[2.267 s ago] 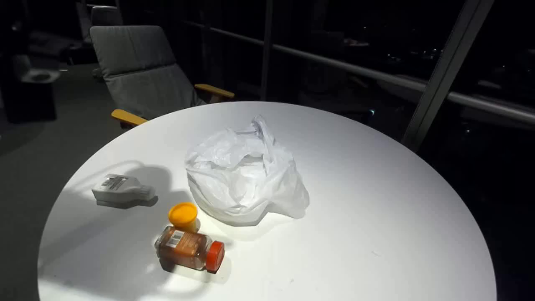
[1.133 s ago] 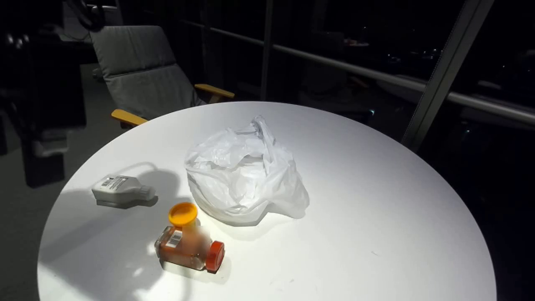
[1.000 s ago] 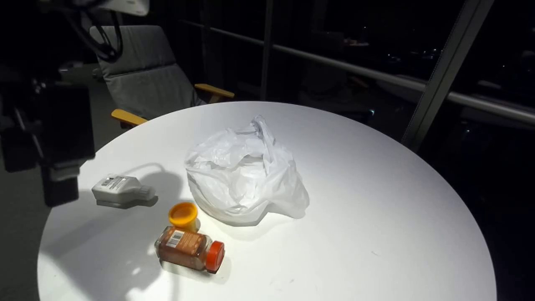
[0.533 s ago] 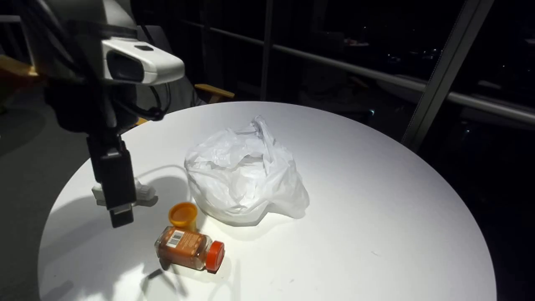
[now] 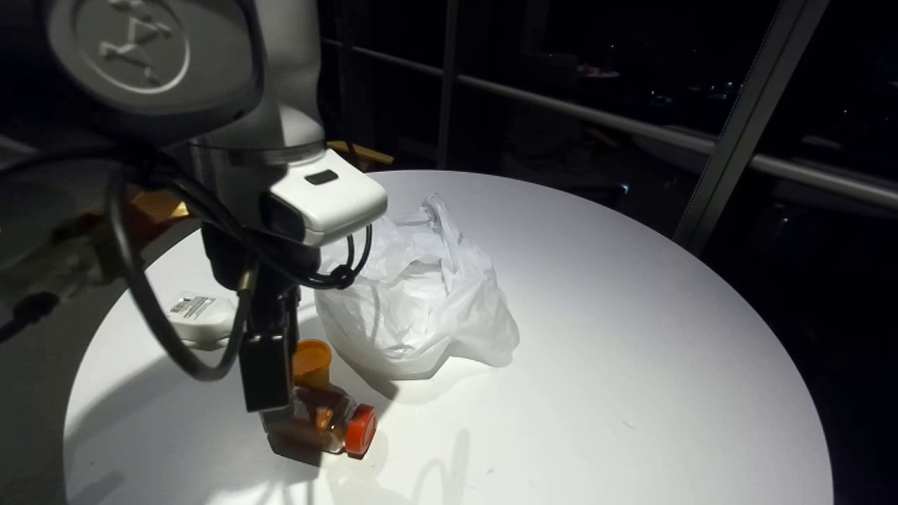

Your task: Put the bottles in the white plastic bag

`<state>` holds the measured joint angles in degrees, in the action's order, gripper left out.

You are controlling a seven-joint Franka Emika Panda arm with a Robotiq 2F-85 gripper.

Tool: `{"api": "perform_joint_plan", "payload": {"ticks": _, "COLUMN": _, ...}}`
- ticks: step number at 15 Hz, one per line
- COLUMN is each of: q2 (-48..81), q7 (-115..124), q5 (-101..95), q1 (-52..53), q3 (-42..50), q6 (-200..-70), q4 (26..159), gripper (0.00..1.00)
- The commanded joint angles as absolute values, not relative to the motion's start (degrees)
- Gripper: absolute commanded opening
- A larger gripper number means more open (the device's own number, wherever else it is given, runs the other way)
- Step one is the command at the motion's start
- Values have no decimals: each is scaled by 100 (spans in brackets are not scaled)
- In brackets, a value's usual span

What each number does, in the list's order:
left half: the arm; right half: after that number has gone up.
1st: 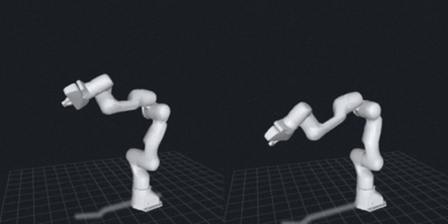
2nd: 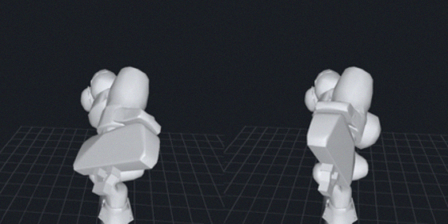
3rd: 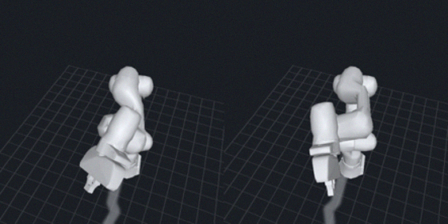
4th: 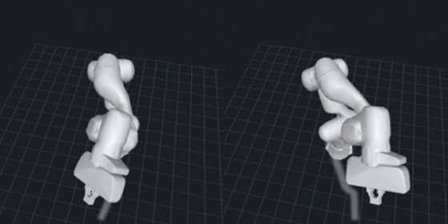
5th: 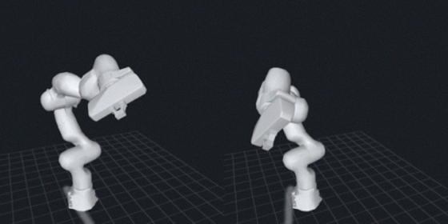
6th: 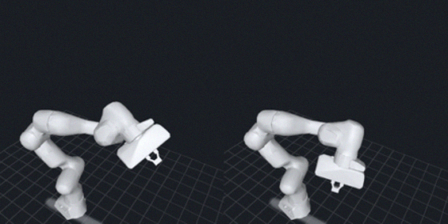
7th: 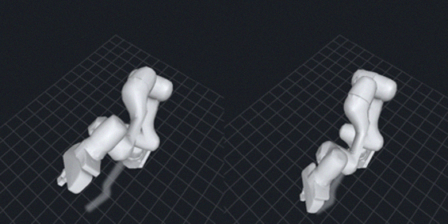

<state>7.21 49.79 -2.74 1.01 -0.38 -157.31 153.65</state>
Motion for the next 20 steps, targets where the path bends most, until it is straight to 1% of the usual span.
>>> {"api": "perform_joint_plan", "payload": {"ticks": 1, "q2": 1137, "q7": 5062, "q5": 505, "q1": 92, "q3": 111, "q6": -15993, "q4": 15079, "gripper": 100}}
{"api": "perform_joint_plan", "payload": {"ticks": 9, "q2": 1674, "q7": 5131, "q5": 1649, "q1": 63, "q3": 294, "q6": -16035, "q4": 14759, "gripper": 100}}
{"api": "perform_joint_plan", "payload": {"ticks": 15, "q2": 2074, "q7": 5085, "q5": 2152, "q1": -43, "q3": 323, "q6": -15977, "q4": 14676, "gripper": 100}}
{"api": "perform_joint_plan", "payload": {"ticks": 16, "q2": 2113, "q7": 5037, "q5": 2221, "q1": -80, "q3": 292, "q6": -15940, "q4": 14660, "gripper": 75}}
{"api": "perform_joint_plan", "payload": {"ticks": 17, "q2": 2138, "q7": 5004, "q5": 2281, "q1": -109, "q3": 271, "q6": -15931, "q4": 14658, "gripper": 74}}
{"api": "perform_joint_plan", "payload": {"ticks": 18, "q2": 2106, "q7": 4918, "q5": 2398, "q1": -171, "q3": 213, "q6": -15959, "q4": 14677, "gripper": 68}}
{"api": "perform_joint_plan", "payload": {"ticks": 19, "q2": 2066, "q7": 4836, "q5": 2528, "q1": -230, "q3": 152, "q6": -16004, "q4": 14704, "gripper": 58}}
{"api": "perform_joint_plan", "payload": {"ticks": 20, "q2": 1988, "q7": 4721, "q5": 2666, "q1": -304, "q3": 77, "q6": -16024, "q4": 14739, "gripper": 51}}
